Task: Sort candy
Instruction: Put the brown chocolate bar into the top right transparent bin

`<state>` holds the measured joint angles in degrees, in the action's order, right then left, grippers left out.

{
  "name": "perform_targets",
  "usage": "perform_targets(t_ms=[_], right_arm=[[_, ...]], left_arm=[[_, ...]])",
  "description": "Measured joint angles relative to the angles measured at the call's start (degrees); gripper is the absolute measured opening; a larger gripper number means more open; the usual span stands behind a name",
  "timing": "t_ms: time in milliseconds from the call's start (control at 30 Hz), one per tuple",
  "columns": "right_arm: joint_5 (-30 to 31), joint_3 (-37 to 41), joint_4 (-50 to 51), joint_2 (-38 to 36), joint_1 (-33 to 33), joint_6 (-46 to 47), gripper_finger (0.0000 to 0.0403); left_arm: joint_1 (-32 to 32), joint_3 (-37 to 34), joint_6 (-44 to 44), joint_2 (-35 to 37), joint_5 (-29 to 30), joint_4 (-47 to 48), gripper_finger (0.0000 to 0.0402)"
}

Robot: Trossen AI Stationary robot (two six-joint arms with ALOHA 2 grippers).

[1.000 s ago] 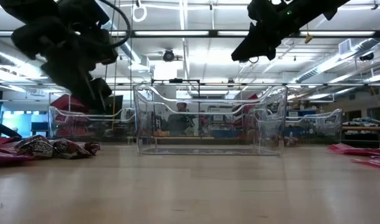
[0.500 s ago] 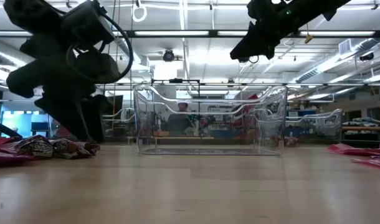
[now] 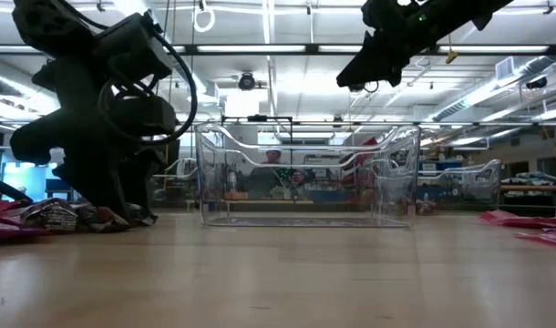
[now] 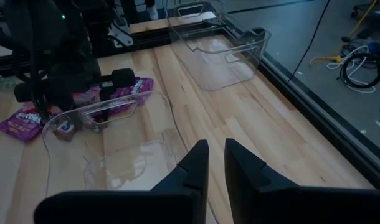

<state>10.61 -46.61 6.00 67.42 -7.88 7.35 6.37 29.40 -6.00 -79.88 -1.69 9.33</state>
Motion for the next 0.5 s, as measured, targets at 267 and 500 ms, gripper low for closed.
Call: perform_targets(t_ms=[267, 500], right_arm=[[0.0, 0.0, -0.5, 0.0, 0.0, -0.1, 0.0037], [0.0, -0.4, 0.2, -0.1, 0.0, -2.2, 0.0039]], left_arm=[[0.0, 6.8, 1.9, 0.8, -0.4, 13.8, 0.0114], [0.0, 12.6, 5.1, 0.8, -3.0, 19.7, 0.0021]])
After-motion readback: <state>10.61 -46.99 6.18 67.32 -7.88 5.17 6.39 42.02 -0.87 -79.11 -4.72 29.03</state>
